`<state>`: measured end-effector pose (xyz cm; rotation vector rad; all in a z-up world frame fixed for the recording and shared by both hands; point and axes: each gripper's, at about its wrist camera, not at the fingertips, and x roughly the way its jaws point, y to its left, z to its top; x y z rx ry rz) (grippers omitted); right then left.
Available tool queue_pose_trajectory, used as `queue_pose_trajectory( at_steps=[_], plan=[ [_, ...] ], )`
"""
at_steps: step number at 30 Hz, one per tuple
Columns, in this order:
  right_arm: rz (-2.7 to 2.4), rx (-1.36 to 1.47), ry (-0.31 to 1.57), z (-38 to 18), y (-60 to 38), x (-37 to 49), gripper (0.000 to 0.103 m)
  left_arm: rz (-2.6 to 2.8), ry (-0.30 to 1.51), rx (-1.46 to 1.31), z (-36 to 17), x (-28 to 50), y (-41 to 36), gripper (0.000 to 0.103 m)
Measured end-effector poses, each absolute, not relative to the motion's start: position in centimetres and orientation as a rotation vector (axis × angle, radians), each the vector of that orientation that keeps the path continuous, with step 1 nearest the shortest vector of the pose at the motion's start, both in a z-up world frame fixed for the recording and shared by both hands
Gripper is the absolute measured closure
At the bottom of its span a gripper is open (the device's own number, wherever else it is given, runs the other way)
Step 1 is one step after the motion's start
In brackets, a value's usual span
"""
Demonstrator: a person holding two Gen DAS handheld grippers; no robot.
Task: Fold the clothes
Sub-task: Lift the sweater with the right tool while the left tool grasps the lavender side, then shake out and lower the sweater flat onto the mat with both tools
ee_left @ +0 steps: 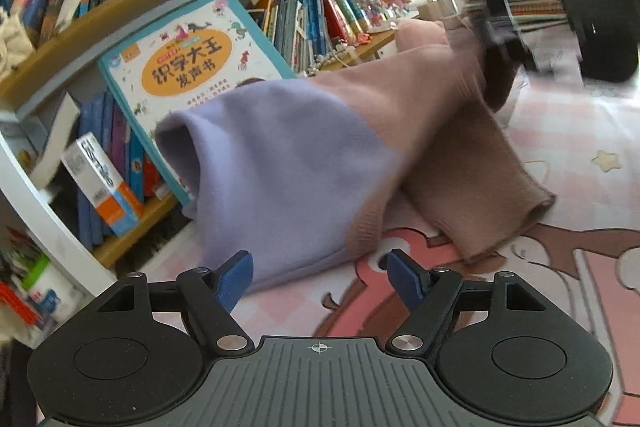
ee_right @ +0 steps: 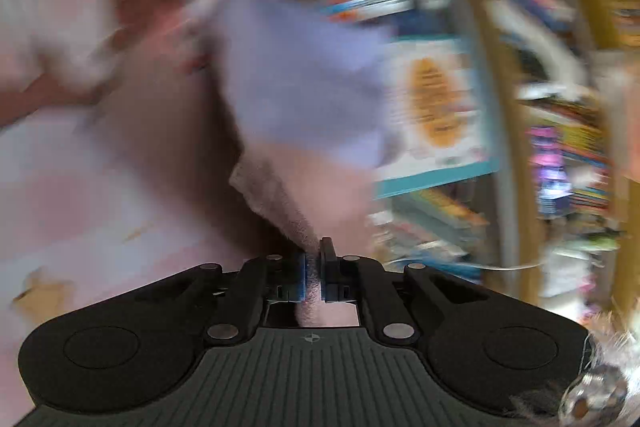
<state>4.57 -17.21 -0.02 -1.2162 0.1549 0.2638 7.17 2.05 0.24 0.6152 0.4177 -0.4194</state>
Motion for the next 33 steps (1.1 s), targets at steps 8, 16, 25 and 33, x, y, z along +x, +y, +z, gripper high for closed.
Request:
queue_pose_trajectory(
  at_steps=[8,16,25,33],
  plan=[
    [0.174,-0.916,0.156,5.8,-20.5,6.0,0.097,-0.318,0.373,0.683,-0.8,10.6,0.1,0.043],
    [0.193,-0.858,0.305,1.2,-21.8,5.4,0.079,-0.304,0.353,0.5,1.7,11.0,2.3,0.094],
    [0.085,-0.704,0.212,1.3,-23.1,3.4,0.097,-0.273,0.212,0.366,6.3,4.6,3.9,0.094],
    [-0.075,-0.584,-0.32,12.0,-24.1,-5.4,0.097,-0.263,-0.227,0.204,17.0,-7.2,4.5,0.094]
  ],
)
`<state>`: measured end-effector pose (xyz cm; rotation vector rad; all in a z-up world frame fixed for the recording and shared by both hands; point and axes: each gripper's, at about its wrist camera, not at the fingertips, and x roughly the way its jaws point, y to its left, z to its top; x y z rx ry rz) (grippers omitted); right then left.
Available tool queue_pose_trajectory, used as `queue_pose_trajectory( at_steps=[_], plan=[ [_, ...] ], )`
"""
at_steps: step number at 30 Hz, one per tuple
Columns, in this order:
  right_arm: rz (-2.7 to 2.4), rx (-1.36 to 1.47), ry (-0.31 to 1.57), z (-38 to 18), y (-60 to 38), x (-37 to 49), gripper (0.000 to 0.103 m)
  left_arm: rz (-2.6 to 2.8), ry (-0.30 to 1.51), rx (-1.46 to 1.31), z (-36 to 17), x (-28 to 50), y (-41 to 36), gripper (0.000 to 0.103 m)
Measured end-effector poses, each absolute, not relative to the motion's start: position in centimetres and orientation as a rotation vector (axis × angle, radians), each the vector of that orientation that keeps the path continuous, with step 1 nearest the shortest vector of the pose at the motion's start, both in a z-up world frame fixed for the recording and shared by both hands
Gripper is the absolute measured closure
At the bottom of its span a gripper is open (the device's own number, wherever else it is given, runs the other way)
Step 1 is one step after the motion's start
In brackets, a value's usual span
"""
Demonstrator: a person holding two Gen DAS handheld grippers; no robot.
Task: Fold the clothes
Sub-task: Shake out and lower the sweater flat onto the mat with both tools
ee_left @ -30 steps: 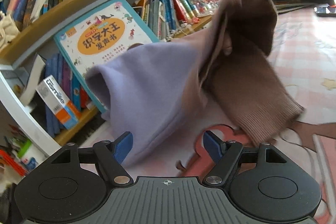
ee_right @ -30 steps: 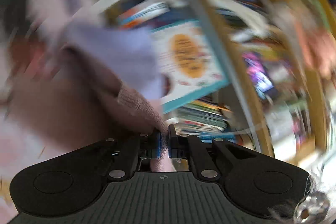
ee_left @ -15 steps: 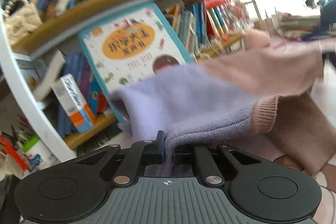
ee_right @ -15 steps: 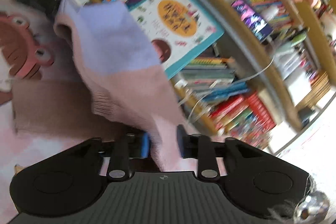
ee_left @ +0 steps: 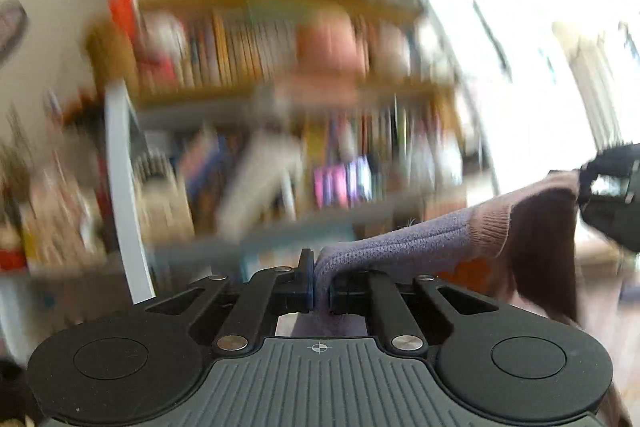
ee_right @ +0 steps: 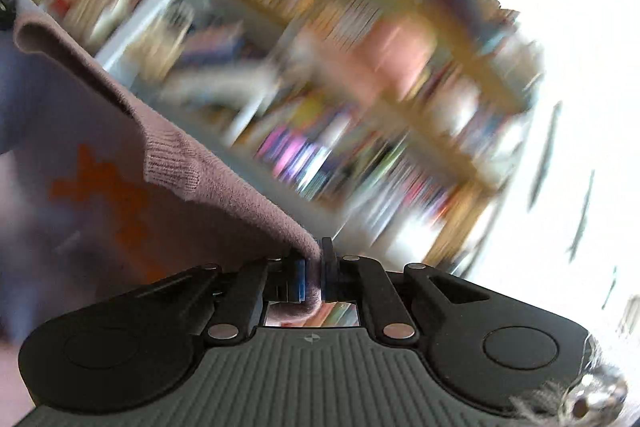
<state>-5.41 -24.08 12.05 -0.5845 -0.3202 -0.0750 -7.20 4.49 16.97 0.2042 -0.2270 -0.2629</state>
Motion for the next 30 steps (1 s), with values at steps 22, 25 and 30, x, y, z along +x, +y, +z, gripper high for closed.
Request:
queue_pose_trajectory(
  at_steps=[22,25,30],
  plan=[
    [0.254,-0.598,0.324,3.3,-20.5,11.5,0.096,-0.204,0.549,-0.002,4.8,13.5,9.0,0.093],
    [0.259,-0.592,0.379,2.4,-19.5,15.1,0.096,-0.18,0.582,0.033,3.6,16.3,8.9,0.093],
    [0.242,-0.613,0.443,0.9,-18.0,19.8,0.096,-0.153,0.617,0.105,1.6,18.5,8.5,0.091]
  ],
)
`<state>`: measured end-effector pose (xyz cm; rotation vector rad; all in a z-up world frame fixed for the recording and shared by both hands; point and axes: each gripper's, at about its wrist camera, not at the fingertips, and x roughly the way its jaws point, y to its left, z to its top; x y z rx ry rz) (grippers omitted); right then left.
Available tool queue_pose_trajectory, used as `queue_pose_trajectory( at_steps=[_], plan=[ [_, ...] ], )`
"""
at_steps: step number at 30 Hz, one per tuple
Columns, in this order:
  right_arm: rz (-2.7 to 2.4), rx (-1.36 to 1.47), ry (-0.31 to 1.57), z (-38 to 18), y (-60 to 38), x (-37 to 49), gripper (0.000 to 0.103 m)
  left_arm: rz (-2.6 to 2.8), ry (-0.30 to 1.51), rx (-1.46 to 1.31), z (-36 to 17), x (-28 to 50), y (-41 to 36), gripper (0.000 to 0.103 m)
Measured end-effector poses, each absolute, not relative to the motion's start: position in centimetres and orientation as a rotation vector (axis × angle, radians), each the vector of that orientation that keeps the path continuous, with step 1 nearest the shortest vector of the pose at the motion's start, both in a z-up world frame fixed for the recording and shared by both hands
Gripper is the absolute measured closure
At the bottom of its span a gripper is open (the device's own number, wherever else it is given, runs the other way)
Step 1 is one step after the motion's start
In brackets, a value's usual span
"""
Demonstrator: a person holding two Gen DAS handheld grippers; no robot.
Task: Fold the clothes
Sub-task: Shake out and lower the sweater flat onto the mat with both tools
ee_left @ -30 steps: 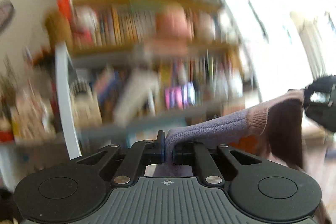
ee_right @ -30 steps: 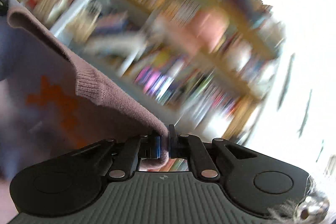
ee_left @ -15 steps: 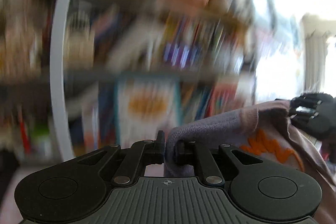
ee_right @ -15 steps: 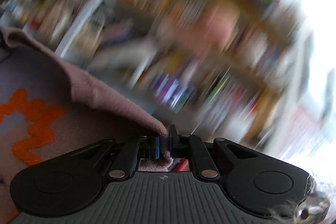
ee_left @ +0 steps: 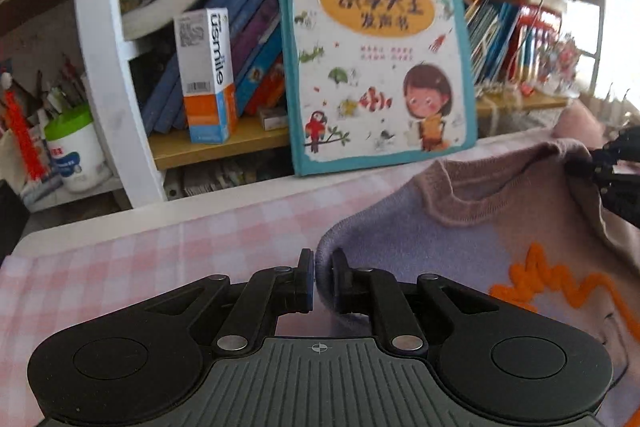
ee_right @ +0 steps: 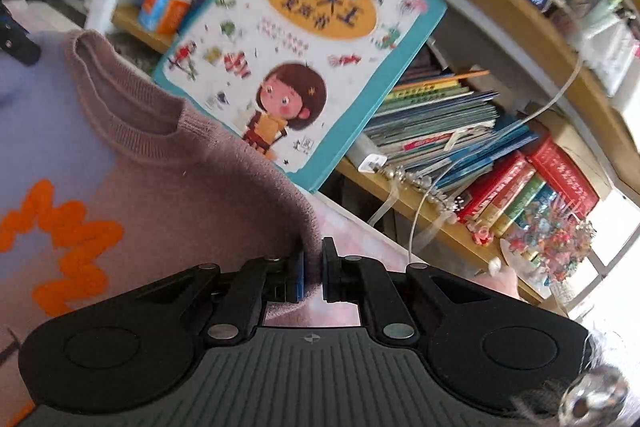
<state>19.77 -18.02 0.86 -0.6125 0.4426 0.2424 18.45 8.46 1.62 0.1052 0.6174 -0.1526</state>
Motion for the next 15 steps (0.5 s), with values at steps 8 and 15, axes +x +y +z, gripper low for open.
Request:
queue_pose_trajectory(
  at_steps=[8,15],
  plan=[
    [0.18,-0.626,0.528,-1.3,-17.1,24.0,0.095,-0.134,0.656,0.131,0.0,23.0,7.0,0.09],
    [0.147,-0.693,0.516,-1.4,-16.4,25.0,0.068,-0.047,0.652,0.18,0.4,24.1,6.1,0.052]
  ],
)
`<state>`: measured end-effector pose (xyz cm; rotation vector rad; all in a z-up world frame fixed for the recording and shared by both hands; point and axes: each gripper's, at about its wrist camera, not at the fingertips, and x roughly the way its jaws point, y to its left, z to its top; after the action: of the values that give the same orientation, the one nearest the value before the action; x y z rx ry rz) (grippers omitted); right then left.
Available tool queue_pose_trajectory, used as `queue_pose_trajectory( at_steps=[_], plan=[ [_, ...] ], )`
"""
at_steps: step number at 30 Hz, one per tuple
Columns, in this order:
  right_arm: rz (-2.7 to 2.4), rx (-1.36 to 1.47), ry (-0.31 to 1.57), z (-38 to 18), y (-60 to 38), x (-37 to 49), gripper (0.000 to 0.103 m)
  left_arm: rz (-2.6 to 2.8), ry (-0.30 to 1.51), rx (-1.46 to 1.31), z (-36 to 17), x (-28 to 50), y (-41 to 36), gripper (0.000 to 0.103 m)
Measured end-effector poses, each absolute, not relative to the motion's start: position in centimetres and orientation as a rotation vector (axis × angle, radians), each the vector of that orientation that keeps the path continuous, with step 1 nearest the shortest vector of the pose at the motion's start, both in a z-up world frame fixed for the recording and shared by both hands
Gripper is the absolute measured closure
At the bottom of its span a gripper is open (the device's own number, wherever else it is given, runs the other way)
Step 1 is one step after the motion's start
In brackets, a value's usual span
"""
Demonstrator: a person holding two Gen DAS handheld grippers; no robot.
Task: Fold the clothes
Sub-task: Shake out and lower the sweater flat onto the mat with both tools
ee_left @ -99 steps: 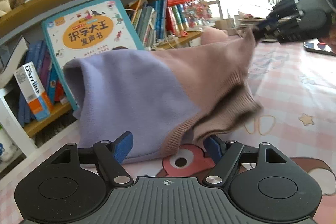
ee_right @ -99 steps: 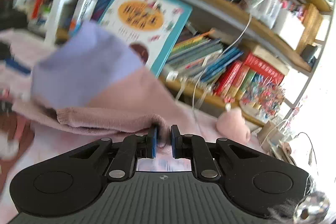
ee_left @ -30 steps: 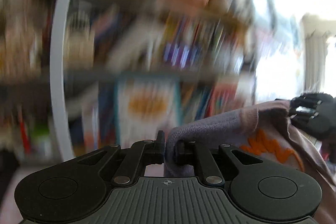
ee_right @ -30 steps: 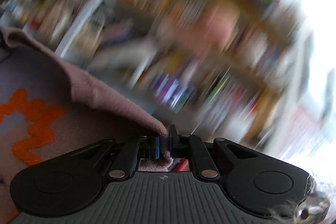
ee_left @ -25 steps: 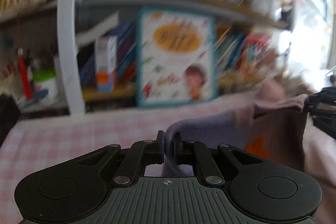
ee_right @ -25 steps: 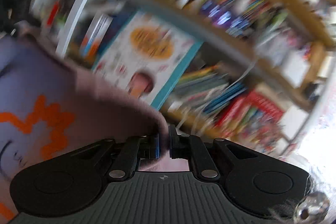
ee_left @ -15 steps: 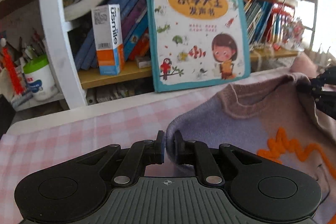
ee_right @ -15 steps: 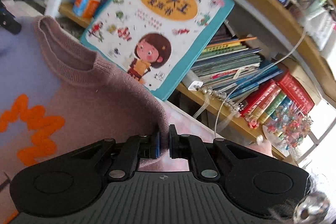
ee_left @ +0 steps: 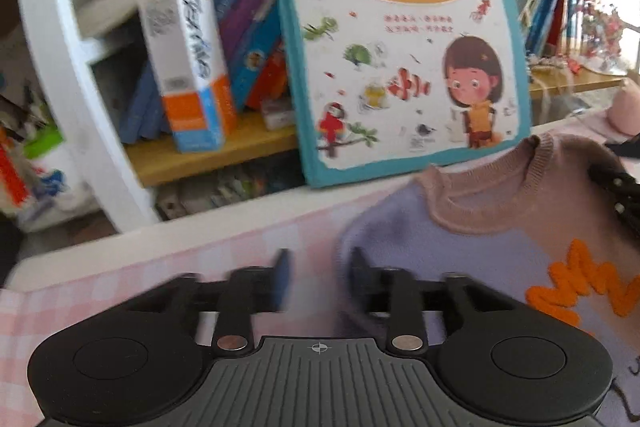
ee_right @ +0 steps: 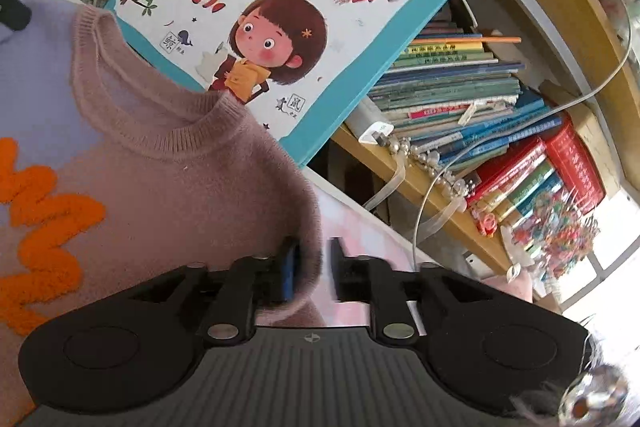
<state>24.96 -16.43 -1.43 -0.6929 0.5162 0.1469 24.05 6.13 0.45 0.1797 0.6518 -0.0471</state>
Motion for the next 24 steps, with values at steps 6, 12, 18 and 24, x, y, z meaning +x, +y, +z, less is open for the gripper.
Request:
queue_pose_trajectory(
  at_steps=[6,12,18,24],
  plan=[
    [0.255,-0.531,0.472,1.6,-19.3,18.7,0.057,-0.098,0.569,0.173,3.3,16.7,7.4,0.048],
    [0.341,-0.444,0.437,3.3,-22.1,10.1,0.052,-0.25,0.52,0.184,4.4,6.8,5.7,0.039],
    [0.339,-0.378,0.488,2.2,-22.6,3.9,0.048,-0.253,0.482,0.158,4.0,1.0,3.5,0.035],
    [0.288,-0.198,0.607,0.1,-23.9,1.6,0.048,-0.242,0.524,0.148,2.5,-1.1,2.2,0.035]
  ],
)
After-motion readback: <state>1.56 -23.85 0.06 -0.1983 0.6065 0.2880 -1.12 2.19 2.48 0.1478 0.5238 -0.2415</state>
